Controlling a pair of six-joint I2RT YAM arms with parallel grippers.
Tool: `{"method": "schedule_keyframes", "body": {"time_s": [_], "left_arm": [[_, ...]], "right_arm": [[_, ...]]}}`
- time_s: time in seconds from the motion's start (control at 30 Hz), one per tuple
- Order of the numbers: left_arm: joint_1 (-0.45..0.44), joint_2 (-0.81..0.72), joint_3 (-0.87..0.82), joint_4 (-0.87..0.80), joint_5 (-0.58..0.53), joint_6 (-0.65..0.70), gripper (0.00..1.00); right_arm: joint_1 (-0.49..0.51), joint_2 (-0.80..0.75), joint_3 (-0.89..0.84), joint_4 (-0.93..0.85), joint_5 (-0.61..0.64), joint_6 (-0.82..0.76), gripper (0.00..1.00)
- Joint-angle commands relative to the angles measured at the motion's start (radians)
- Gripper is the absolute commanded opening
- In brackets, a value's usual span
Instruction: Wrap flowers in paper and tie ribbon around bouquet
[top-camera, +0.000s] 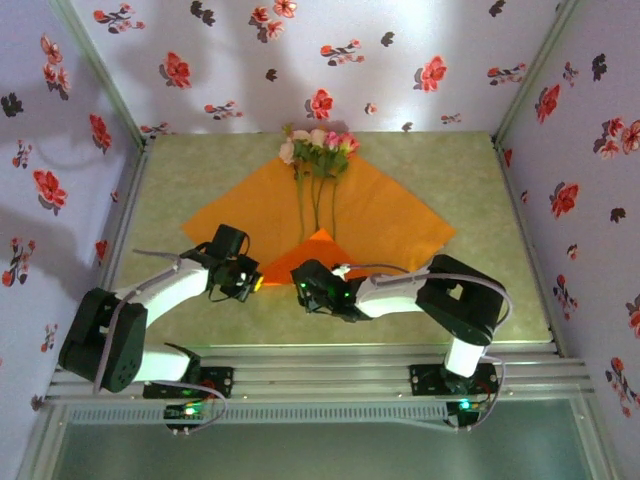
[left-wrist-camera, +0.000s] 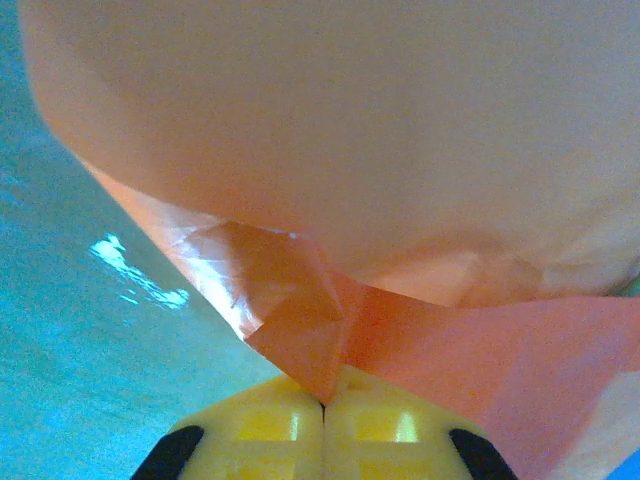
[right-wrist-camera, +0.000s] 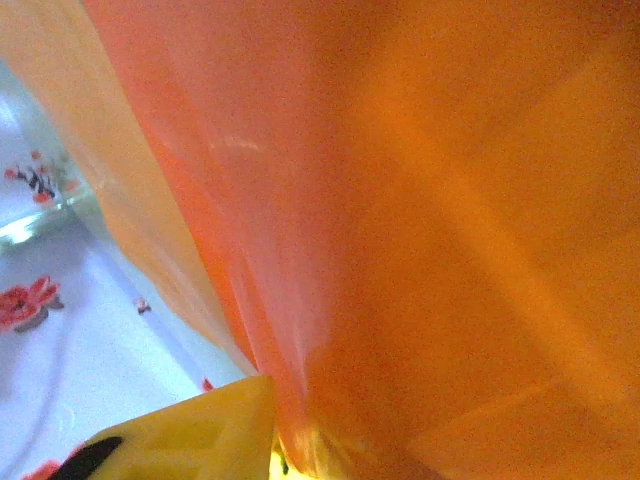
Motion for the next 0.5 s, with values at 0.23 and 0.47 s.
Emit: {"method": "schedule_keyframes", "body": {"time_s": [0.23, 0.47], "left_arm": [[0.002, -0.007, 0.016, -0.057, -0.018, 0.027, 0.00], [0.003, 0.010, 0.026, -0.067, -0.024, 0.041, 0.00]], "right_arm": [[-0.044, -0.062, -0.044, -0.215, 0.031, 0.103, 0.19], [-0.068, -0.133, -0.048, -0.336, 0.047, 0.055, 0.06]]}}
